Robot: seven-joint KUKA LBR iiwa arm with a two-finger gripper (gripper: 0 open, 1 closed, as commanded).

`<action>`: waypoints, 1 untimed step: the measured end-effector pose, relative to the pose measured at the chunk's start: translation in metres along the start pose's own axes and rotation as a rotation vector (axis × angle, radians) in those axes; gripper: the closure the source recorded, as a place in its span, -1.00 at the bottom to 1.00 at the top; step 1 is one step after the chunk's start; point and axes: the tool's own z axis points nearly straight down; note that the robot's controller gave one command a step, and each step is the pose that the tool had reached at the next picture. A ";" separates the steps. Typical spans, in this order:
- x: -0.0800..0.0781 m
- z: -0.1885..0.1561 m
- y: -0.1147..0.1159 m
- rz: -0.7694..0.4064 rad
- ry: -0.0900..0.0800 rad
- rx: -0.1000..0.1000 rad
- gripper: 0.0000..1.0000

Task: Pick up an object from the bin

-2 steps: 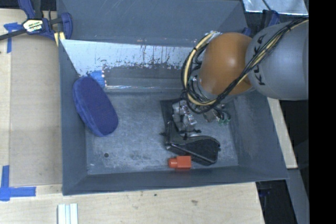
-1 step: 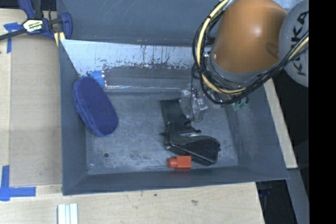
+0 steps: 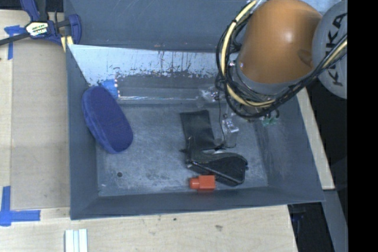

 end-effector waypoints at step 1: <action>0.019 0.076 0.004 -0.169 0.006 -0.002 -1.00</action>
Offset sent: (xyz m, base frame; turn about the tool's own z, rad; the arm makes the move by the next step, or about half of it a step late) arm -0.0184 -0.0009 -0.0739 -0.1711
